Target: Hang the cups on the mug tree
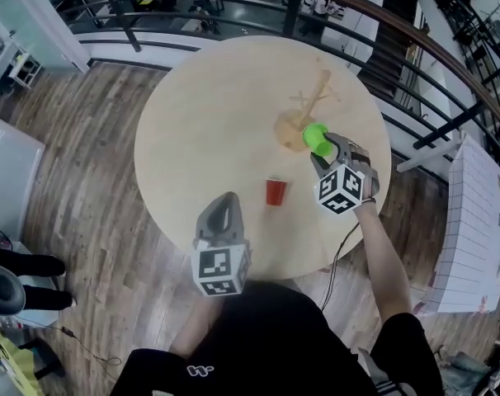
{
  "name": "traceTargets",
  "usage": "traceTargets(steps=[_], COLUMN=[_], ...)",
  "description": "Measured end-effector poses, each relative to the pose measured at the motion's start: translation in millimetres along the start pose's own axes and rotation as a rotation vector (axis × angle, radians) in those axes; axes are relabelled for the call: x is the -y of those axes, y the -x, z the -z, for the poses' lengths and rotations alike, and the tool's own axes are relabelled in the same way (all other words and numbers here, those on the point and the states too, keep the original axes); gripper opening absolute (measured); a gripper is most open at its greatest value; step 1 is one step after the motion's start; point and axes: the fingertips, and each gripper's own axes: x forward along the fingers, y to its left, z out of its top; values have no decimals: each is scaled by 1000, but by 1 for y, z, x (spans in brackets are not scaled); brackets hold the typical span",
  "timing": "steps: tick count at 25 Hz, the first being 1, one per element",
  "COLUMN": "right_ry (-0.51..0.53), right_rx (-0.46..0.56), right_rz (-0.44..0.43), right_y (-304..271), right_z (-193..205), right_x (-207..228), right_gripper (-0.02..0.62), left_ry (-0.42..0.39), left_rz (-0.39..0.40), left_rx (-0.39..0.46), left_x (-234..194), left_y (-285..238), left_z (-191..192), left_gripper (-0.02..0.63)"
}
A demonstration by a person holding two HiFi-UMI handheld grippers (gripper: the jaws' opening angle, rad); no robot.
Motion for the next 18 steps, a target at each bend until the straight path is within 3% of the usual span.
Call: traceTargets(steps=[8, 18], right_ry=[30, 94], right_rx=[-35, -84], right_rz=[-61, -52], right_y=[-41, -71], right_z=[12, 23], right_x=[-9, -13], right_gripper=[241, 241], left_ry=[11, 21], left_rz=[-55, -88], left_rx=[-26, -43], left_x=[-16, -21], left_y=[1, 2], left_z=[9, 17], left_gripper=[12, 12])
